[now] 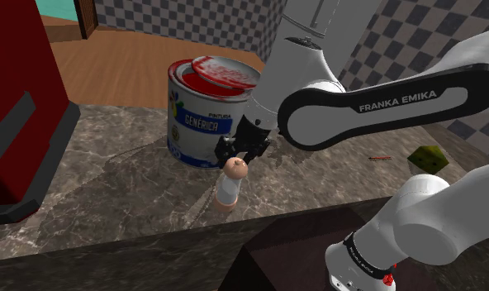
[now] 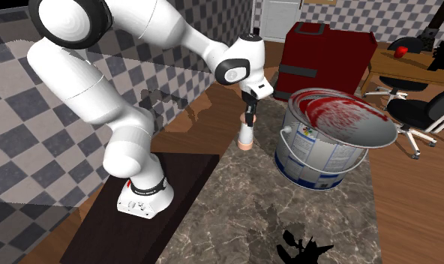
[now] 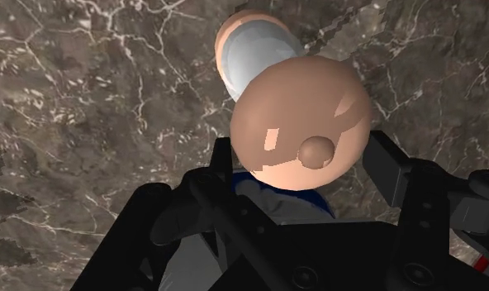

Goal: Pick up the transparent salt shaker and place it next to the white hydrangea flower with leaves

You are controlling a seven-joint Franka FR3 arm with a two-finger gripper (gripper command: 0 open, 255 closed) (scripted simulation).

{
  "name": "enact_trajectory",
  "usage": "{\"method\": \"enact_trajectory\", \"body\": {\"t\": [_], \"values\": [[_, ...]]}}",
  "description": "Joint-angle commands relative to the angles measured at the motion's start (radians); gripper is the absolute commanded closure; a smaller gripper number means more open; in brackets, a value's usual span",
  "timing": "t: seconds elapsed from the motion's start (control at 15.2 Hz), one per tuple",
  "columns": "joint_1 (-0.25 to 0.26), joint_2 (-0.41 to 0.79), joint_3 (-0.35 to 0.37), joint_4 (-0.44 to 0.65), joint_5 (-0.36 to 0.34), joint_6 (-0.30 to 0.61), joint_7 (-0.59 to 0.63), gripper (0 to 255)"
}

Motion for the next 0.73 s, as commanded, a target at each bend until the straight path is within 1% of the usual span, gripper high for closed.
{"method": "enact_trajectory", "body": {"t": [0.0, 0.53, 0.66], "values": [[0.0, 0.0, 0.0, -0.001, 0.0, 0.0, 0.0, 255], [0.0, 0.001, 0.0, -0.001, 0.0, 0.0, 0.0, 255], [0.0, -0.016, -0.005, 0.014, 0.0, -0.031, 0.0, 255]]}}
